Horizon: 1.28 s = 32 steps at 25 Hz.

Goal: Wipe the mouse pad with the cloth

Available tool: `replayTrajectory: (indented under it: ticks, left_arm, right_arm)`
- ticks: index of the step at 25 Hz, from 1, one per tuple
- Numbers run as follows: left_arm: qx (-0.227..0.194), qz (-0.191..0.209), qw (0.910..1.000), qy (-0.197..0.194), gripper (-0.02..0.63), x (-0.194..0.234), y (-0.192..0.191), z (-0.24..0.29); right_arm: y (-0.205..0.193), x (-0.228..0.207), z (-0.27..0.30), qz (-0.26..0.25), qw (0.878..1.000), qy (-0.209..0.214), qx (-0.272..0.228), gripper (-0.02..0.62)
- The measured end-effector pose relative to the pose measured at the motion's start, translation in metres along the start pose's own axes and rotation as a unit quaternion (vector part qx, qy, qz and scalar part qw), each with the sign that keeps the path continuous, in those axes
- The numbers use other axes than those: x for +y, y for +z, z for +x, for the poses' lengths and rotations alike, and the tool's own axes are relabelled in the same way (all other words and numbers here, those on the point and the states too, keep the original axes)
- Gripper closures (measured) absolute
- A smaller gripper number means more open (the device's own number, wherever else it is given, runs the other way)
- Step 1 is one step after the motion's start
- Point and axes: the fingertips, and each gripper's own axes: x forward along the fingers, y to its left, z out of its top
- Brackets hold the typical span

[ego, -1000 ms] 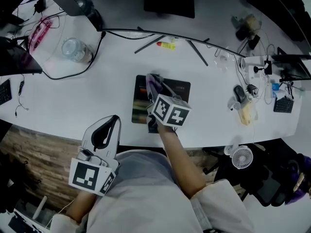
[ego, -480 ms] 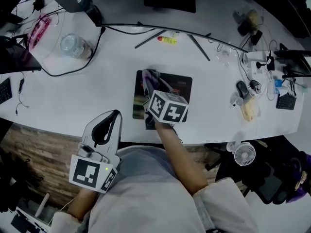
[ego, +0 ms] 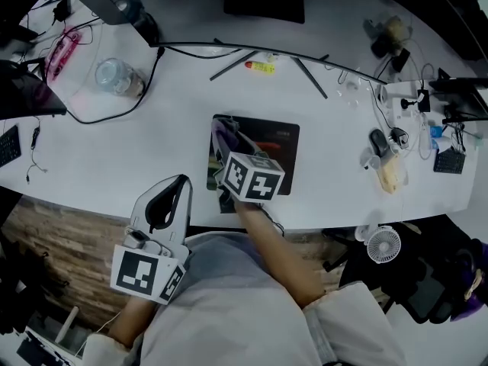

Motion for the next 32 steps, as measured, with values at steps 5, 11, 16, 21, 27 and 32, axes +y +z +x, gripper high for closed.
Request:
replayTrajectory:
  ticks: [5,11,16,21,27,32]
  left_arm:
    - [-0.003,0.0,1.0,0.0,0.606,-0.005,0.001,0.003]
    - [-0.003,-0.002,1.0,-0.006,0.606,-0.013,0.005,0.004]
    - [-0.005,-0.003,1.0,-0.003,0.606,-0.02,0.007,0.008]
    - [-0.004,-0.004,1.0,-0.001,0.606,-0.026,0.005,0.01]
    - [-0.009,-0.003,1.0,0.002,0.606,-0.031,0.007,0.012]
    - [-0.011,-0.002,0.9999,0.0,0.606,-0.037,0.009,0.016]
  right_arm:
    - [-0.007,0.002,-0.003,0.01,1.0,0.01,0.001,0.439]
    - [-0.02,0.007,-0.01,0.013,1.0,0.024,0.005,0.439]
    - [-0.023,0.005,-0.014,0.015,0.999,0.033,0.008,0.437]
    - [-0.027,0.003,-0.018,0.018,0.999,0.039,0.011,0.438]
    - [-0.029,-0.002,-0.022,0.026,0.999,0.046,0.01,0.438]
    - [-0.029,-0.009,-0.026,0.027,0.999,0.046,0.01,0.437]
